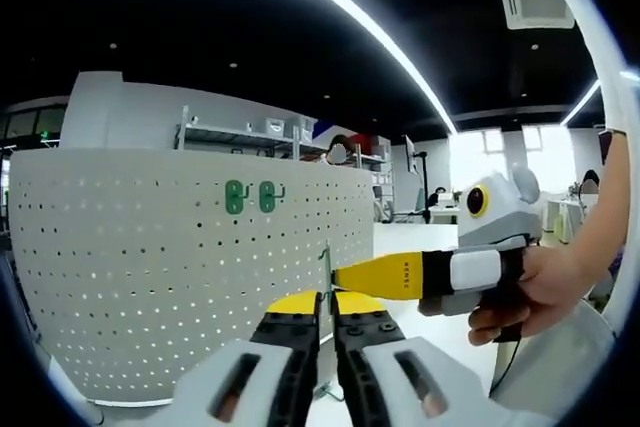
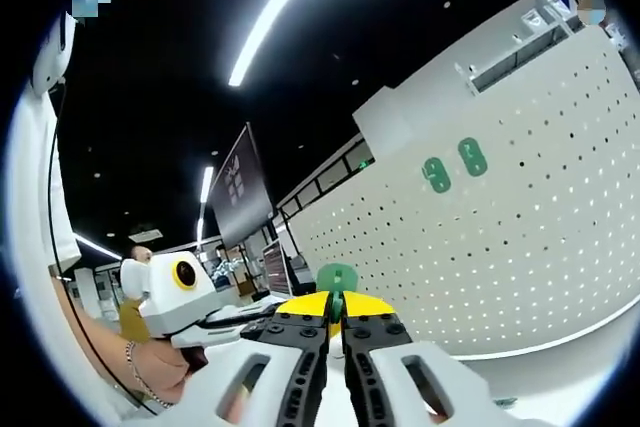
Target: Insert the hook assembly into the mounting plate slot until the hook locks in place.
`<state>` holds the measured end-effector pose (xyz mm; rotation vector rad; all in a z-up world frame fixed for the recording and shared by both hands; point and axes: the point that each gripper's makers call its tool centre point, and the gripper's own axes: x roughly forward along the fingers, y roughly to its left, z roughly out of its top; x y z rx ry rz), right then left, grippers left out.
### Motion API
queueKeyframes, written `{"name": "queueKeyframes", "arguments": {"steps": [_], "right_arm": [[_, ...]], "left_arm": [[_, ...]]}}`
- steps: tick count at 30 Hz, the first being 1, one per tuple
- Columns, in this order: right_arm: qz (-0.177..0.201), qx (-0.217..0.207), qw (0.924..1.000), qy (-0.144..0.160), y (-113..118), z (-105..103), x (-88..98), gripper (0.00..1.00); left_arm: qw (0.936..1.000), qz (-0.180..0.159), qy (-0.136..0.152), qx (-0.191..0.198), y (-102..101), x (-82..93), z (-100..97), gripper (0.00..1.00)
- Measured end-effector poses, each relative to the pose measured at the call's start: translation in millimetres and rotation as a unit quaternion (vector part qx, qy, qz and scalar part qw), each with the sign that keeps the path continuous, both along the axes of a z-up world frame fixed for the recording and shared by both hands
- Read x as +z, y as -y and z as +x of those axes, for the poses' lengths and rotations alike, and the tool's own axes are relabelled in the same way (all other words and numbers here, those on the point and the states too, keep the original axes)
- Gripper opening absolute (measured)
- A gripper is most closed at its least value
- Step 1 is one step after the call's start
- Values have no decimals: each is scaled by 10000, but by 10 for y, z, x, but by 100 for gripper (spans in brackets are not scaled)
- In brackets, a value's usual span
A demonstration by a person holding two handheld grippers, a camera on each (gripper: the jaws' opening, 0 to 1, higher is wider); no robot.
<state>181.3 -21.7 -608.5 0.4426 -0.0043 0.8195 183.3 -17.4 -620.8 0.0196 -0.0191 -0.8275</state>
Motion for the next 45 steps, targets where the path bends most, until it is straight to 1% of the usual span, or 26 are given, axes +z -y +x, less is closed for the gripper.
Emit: {"name": "queueKeyframes", "arguments": {"steps": [1, 2, 3, 4, 5, 8, 10, 13, 15, 16, 17, 20, 23, 25, 26, 29, 31, 33, 38, 43, 45], "right_arm": [[16, -10, 10000, -21, 10, 3, -3, 1], [30, -18, 10000, -23, 19, 8, -2, 1], [31, -20, 10000, -36, 25, 11, -4, 1], [23, -29, 10000, -29, 35, 9, -1, 1], [30, -30, 10000, -36, 44, 8, -2, 1], [35, -45, 10000, -42, 61, 4, -8, 1], [63, -59, 9999, -61, 77, 4, -14, 1], [75, -74, 9999, -76, 93, 3, -18, 1], [108, -91, 9998, -111, 104, 9, -30, 1], [112, -94, 9998, -118, 104, 9, -32, 1], [114, -92, 9998, -120, 102, 7, -31, 1], [124, -72, 9998, -124, 91, 0, -27, 1], [119, -69, 9998, -114, 90, -2, -20, 1], [-7, -123, 9999, -42, 103, 3, -2, 1], [-156, -195, 9997, 40, 123, 15, 3, 1], [-272, -333, 9990, 106, 163, 37, 40, 1], [-353, -432, 9983, 136, 203, 63, 53, 1], [-287, -462, 9985, 117, 246, 86, 72, 1], [-377, -615, 9972, 209, 353, 165, 118, 1], [-554, -782, 9949, 311, 453, 271, 198, 1], [-709, -882, 9928, 398, 498, 316, 227, 1]], "left_arm": [[10000, 24, 14, -22, 5, -3, -3, 8], [10000, 46, 18, -51, 13, -10, -6, 14], [9998, 114, -49, -149, 36, -45, -14, 22], [9997, 188, -90, -143, 34, -76, -4, 33], [9997, 188, -64, -145, 35, -79, 2, 37], [9996, 216, -105, -151, -7, -115, 19, 42], [9996, 233, -137, -119, -30, -140, 38, 51], [9994, 229, -240, -132, -46, -175, 42, 61], [9993, 241, -245, -146, -43, -188, 32, 68], [9992, 268, -240, -167, -37, -198, 28, 72], [9992, 283, -240, -174, -33, -211, 25, 75], [9990, 345, -219, -203, -21, -224, 8, 76], [9988, 367, -273, -195, -20, -245, 8, 74], [9987, 365, -303, -196, -26, -258, 7, 73], [9986, 367, -313, -199, -30, -265, 6, 72], [9985, 370, -365, -198, -50, -299, 7, 72], [9980, 402, -439, -199, -76, -351, 3, 71], [9979, 411, -466, -193, -98, -377, -4, 71], [9970, 484, -577, -201, -152, -481, -34, 70], [9961, 534, -676, -186, -222, -575, -67, 70], [9954, 591, -731, -169, -265, -636, -79, 70]]}}
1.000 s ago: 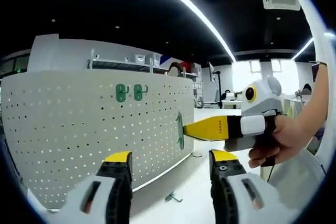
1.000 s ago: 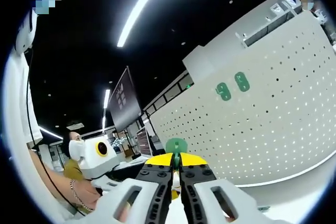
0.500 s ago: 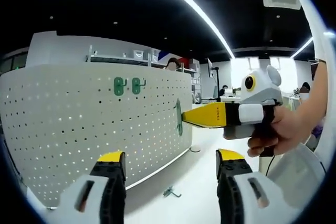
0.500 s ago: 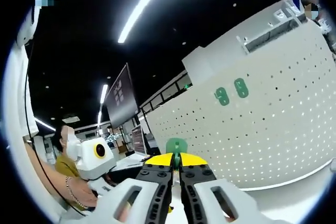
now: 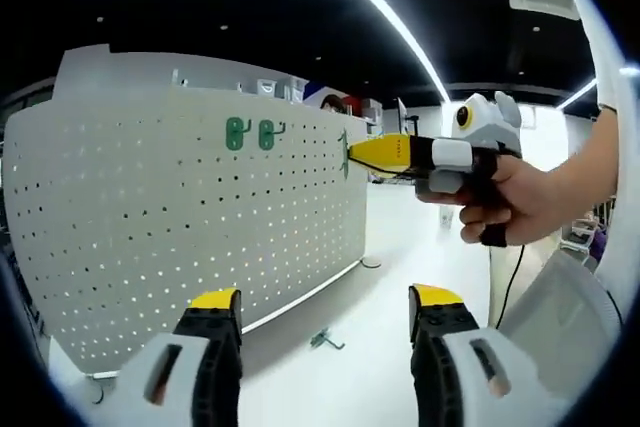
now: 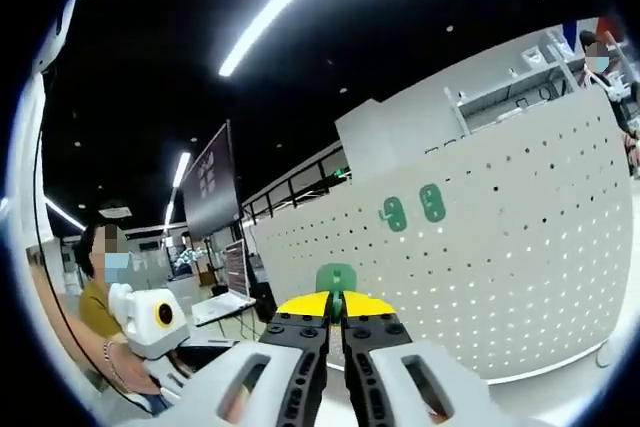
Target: Insert the hook assembly into the mounting plate slot until the hook locks in place.
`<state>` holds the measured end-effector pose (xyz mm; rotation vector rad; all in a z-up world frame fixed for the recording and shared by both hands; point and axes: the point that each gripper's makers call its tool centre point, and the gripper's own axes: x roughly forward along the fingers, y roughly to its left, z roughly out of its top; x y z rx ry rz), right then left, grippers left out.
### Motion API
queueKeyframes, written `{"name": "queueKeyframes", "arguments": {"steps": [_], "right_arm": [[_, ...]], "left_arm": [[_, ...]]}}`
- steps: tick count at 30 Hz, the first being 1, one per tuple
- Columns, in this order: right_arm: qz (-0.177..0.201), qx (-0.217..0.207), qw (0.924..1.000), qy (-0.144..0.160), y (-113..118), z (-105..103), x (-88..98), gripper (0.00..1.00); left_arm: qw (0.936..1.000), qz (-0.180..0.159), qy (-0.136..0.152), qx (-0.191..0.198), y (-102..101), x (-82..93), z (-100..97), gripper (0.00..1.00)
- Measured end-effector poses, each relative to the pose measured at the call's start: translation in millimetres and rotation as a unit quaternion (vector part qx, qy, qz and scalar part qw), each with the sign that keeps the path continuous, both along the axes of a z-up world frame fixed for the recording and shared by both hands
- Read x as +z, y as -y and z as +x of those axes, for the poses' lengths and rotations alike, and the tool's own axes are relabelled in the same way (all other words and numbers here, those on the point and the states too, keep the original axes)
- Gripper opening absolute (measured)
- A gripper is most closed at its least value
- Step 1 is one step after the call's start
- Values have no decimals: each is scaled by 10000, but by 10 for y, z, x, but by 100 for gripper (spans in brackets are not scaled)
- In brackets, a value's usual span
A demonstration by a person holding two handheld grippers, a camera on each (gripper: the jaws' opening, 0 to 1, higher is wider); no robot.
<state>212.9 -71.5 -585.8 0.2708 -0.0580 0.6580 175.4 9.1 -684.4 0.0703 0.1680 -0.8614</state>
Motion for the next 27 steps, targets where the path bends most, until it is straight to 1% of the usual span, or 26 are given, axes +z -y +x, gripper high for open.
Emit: {"name": "queueKeyframes", "arguments": {"steps": [2, 4, 6, 9, 13, 16, 18, 27], "right_arm": [[-55, -54, 10000, 51, 35, 38, 49, 1], [-181, -193, 9996, 123, 100, 89, 75, 1], [-245, -329, 9991, 105, 174, 149, 95, 1], [-343, -501, 9981, 129, 286, 244, 131, 1], [-438, -701, 9965, 151, 418, 350, 177, 1], [-520, -861, 9948, 182, 527, 434, 223, 1], [-603, -942, 9935, 194, 589, 491, 236, 1], [-713, -1173, 9902, 259, 762, 682, 375, 1]], "left_arm": [[10000, 37, -35, 9, -33, -38, -13, 70], [9999, 78, -81, 14, -76, -74, -40, 70], [9998, 141, -142, 21, -134, -130, -60, 70], [9997, 143, -170, 41, -180, -148, -79, 70], [9995, 216, -222, 44, -224, -224, -94, 70], [9994, 234, -241, 37, -240, -241, -113, 70], [9993, 279, -258, 15, -250, -268, -130, 69], [9985, 340, -437, 35, -341, -381, -171, 69]]}}
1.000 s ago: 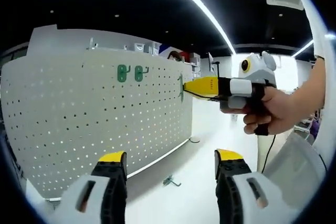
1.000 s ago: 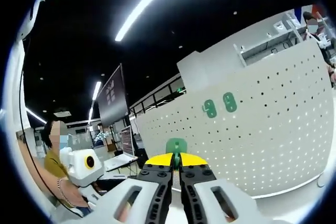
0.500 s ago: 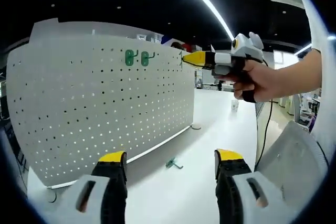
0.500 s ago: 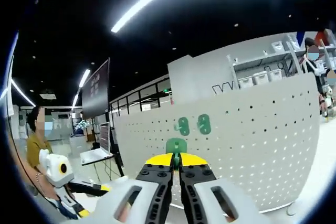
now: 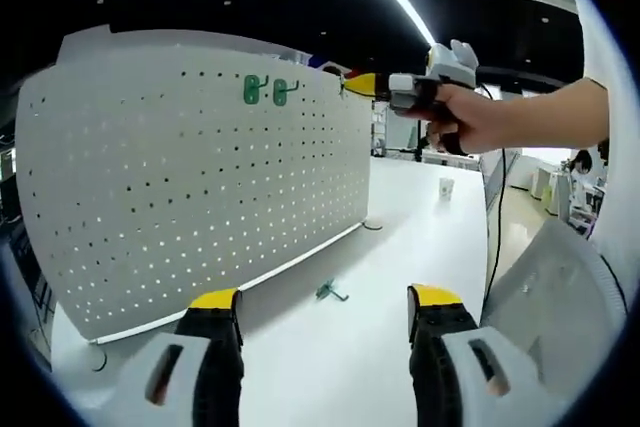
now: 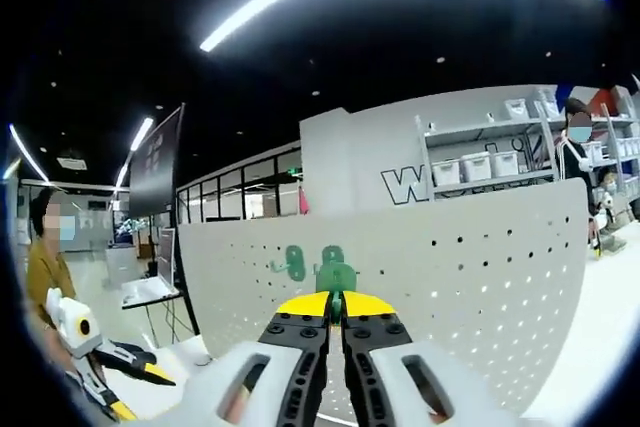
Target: Insert the hook assembly into the mounting plate slot until the hook locks in place.
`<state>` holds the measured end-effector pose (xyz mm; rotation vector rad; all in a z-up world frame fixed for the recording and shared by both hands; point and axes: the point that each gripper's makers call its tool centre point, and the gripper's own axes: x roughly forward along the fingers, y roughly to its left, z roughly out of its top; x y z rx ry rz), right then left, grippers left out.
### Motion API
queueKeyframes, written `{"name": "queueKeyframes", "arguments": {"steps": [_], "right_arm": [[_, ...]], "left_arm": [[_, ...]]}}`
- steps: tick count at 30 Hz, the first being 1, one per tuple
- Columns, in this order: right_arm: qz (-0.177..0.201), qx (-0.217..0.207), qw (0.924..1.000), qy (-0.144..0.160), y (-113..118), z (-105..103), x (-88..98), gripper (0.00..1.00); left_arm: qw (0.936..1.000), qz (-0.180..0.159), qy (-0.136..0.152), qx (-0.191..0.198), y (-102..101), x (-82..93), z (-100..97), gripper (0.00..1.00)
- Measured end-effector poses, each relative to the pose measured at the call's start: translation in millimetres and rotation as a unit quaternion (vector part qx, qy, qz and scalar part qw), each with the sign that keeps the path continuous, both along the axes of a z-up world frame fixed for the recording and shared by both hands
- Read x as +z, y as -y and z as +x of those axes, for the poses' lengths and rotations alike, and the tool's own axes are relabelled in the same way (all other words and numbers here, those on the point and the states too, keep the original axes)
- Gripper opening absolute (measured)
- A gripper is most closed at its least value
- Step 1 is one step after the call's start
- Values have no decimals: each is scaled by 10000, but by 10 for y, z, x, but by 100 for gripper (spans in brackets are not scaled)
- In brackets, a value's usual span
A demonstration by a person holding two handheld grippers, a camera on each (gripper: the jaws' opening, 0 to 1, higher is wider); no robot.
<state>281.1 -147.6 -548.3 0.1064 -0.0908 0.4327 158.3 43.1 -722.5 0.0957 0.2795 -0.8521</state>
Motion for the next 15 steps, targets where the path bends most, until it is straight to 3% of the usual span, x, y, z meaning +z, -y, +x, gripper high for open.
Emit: {"name": "queueKeyframes", "arguments": {"steps": [15], "right_arm": [[-95, -279, 9995, 64, 116, 304, 111, 1]], "left_arm": [[9997, 126, -210, -76, -71, -134, -76, 68]]}}
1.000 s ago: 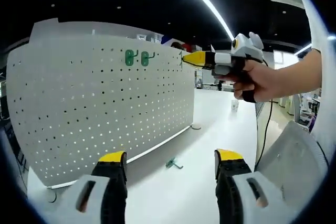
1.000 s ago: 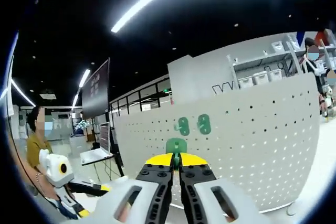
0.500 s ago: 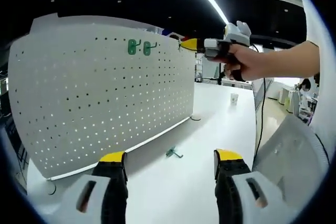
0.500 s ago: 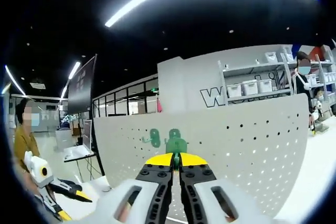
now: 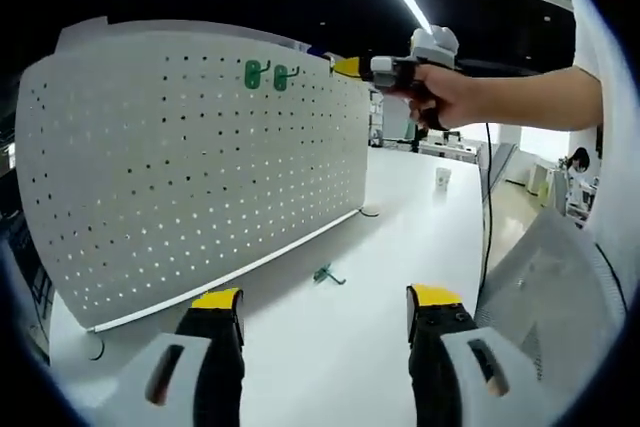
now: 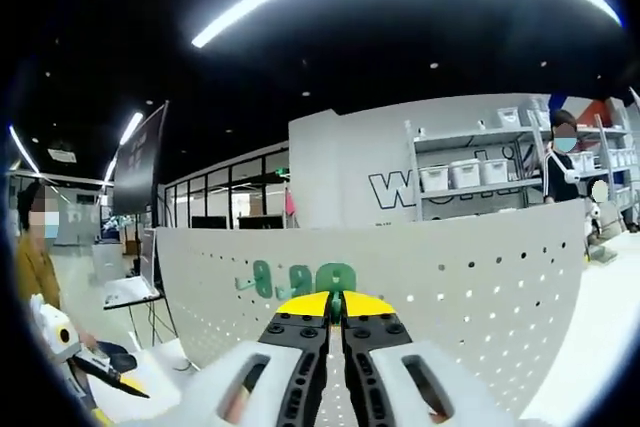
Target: Insert the hook assembly into the mounting plate slot until the hook locks in place.
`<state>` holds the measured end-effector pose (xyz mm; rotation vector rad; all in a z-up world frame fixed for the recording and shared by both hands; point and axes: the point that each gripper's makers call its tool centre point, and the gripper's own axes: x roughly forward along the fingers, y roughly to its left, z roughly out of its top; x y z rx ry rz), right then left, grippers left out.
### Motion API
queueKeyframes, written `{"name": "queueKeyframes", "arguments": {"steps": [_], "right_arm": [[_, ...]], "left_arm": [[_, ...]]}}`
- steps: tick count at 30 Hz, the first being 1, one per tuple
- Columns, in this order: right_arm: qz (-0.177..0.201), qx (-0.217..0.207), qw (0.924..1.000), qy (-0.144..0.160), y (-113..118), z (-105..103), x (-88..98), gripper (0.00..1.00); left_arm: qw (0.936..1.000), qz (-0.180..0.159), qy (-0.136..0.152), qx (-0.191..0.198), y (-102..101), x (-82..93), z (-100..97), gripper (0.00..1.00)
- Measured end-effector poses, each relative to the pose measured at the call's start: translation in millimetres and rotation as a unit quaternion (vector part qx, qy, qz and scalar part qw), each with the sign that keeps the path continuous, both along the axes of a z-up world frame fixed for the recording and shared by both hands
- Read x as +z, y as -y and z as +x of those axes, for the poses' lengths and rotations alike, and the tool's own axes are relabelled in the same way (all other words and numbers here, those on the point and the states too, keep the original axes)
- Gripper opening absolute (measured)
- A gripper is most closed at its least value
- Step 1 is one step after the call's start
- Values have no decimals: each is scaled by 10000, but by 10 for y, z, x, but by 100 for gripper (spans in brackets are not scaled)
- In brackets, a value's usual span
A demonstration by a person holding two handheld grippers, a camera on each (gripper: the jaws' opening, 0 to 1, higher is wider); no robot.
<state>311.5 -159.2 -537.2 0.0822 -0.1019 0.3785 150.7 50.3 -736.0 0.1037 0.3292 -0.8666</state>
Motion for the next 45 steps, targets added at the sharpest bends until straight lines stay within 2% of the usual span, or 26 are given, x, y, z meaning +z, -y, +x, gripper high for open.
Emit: {"name": "queueKeyframes", "arguments": {"steps": [13, 16, 35, 45], "right_arm": [[-192, -232, 9994, 140, -18, 183, -18, 1], [-277, -296, 9988, 286, -32, 210, 11, 1], [-350, -369, 9984, 232, -92, 405, -89, 1], [-252, -388, 9988, 147, -73, 467, -140, 1]], "left_arm": [[9998, -27, -195, 13, -60, -85, -33, 67], [9998, -7, -223, 2, -59, -102, -36, 67], [9995, 7, -316, 2, -85, -133, -37, 65], [9994, 20, -348, 88, -121, -156, -12, 64]]}}
